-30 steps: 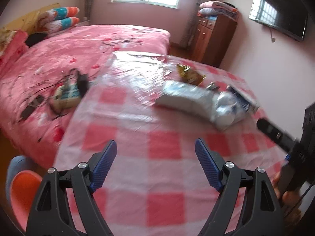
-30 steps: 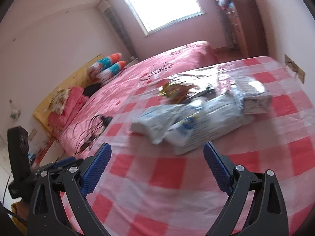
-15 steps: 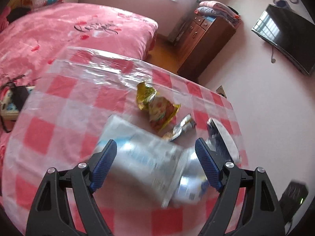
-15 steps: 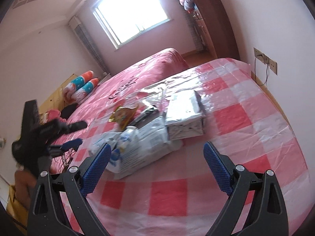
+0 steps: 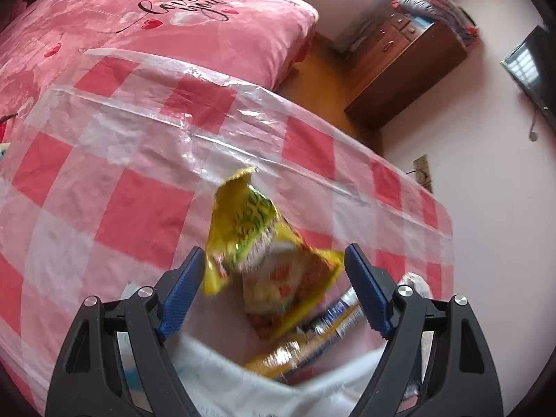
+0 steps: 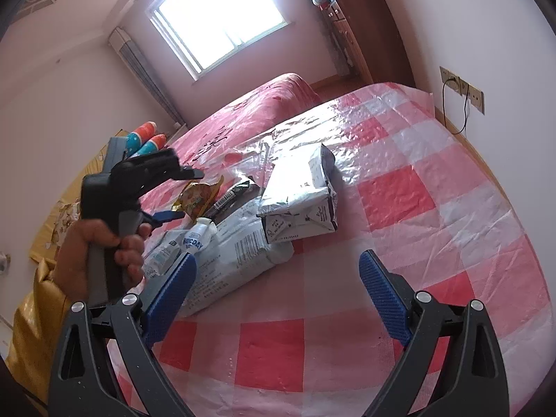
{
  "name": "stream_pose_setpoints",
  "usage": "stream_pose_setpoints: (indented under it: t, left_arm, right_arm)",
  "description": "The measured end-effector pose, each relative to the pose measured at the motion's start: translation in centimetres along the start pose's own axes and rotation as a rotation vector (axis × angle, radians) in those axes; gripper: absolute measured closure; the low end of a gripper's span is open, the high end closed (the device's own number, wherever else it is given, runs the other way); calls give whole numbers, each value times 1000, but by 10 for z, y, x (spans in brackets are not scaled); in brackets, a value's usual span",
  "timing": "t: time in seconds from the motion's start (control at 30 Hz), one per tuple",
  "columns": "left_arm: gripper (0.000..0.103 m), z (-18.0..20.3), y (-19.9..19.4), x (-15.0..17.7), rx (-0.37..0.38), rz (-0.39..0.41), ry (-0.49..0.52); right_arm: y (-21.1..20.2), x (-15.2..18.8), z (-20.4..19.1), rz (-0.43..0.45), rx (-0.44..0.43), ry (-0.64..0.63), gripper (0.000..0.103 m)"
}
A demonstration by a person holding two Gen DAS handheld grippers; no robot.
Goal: Collect trash
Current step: 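Grasp the yellow snack bag with the left tool while the right tool grasps the MAGICDAY bottle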
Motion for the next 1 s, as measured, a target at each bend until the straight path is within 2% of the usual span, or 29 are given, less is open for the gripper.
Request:
stream_pose_setpoints:
  t: [0.07, 0.17, 0.23, 0.43, 0.53, 0.83, 0.97, 1.0]
  left_arm:
    - [24, -4, 7, -3, -34, -8, -4]
    - [38, -2, 8, -6, -57, -2, 32]
    - [44, -1, 8, -3, -71, -7, 64]
    - [51, 2, -3, 29, -49, -11, 145]
    - [59, 1, -12, 48, -27, -19, 166]
    - [59, 2, -38, 108, 39, -45, 209]
    - [60, -1, -47, 122, 66, -37, 209]
    - [60, -2, -48, 124, 66, -28, 212]
  right_arm:
    - [2, 0, 0, -6, -8, 6, 9]
    - [3, 0, -1, -7, -18, 1, 9]
    - [4, 1, -4, -14, -28, -2, 9]
    - [5, 5, -12, -27, -69, -5, 9]
    - [6, 7, -18, -37, -81, -18, 9]
    - [13, 25, -47, -93, -125, -93, 9]
    - [13, 30, -60, -85, -125, -149, 10]
    - [12, 32, -62, -83, -124, -160, 15]
Point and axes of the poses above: each gripper's, at about its wrist camera, not at the fingertips, and y roughly the way its jaws point, z to its right, x to its underside, the point moved 10 cm from there along y, roughly the way its jaws point
